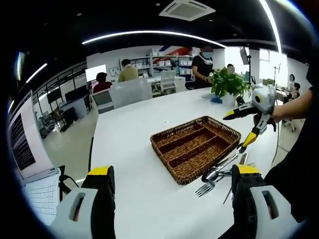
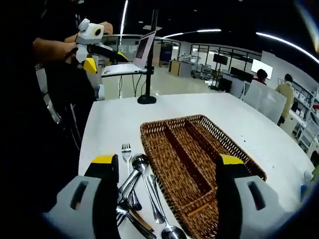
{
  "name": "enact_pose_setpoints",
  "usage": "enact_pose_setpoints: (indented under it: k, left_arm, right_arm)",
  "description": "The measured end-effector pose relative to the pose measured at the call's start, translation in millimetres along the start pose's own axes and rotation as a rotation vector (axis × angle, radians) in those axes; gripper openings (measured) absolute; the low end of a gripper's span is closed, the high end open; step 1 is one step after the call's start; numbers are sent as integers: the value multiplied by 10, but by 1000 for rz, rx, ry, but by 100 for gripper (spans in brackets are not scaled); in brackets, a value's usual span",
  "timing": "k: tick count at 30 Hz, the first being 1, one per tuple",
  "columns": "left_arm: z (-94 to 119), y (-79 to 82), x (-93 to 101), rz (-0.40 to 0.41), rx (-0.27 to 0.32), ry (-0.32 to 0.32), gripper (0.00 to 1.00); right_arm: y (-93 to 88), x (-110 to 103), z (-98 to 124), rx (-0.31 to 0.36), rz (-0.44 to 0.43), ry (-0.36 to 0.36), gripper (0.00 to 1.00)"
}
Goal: Arrange the knives, forks, and spoons in their matching storage slots by inserting each utensil handle-first until every utensil is classified and aligned in the correct compartment
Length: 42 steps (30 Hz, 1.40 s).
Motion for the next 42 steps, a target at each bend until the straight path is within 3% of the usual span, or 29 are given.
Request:
enact_pose_setpoints:
  k: [5,10,19,22,30,42]
  left_arm:
    - [11,-23,32,3,-16,-3,100]
    - [35,5,85,8,-22,5,100]
    - [76,33,88,15,-27,16,100]
    - [93,27,86,17,-32,19,100]
    - [164,9,85,20,-44,27,100]
    - [243,-91,-3,30,-65,38,100]
  right_arm:
    - [-138,-119,-119,-28,26,44,70]
    - [-274,-263,-248,-52,53,101,51]
    - [-496,-385,-435,-96,51,153,39]
    - [-584,-464,-519,-110,48,189,30]
    - [-793,-538,-699,-164,75,220,22]
    - [-839,-495,-820,-175,77,212,13]
Point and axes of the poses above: the point that each gripper's makers call its tool centre point, and the gripper's own axes: z roughly backward along the fingers, x roughly to its right, y roughly out of its top, the point moved 1 cm from there along z, roughly backward along the fingers, and after that the axes turned 1 degree about z, right-handed, at the moved point
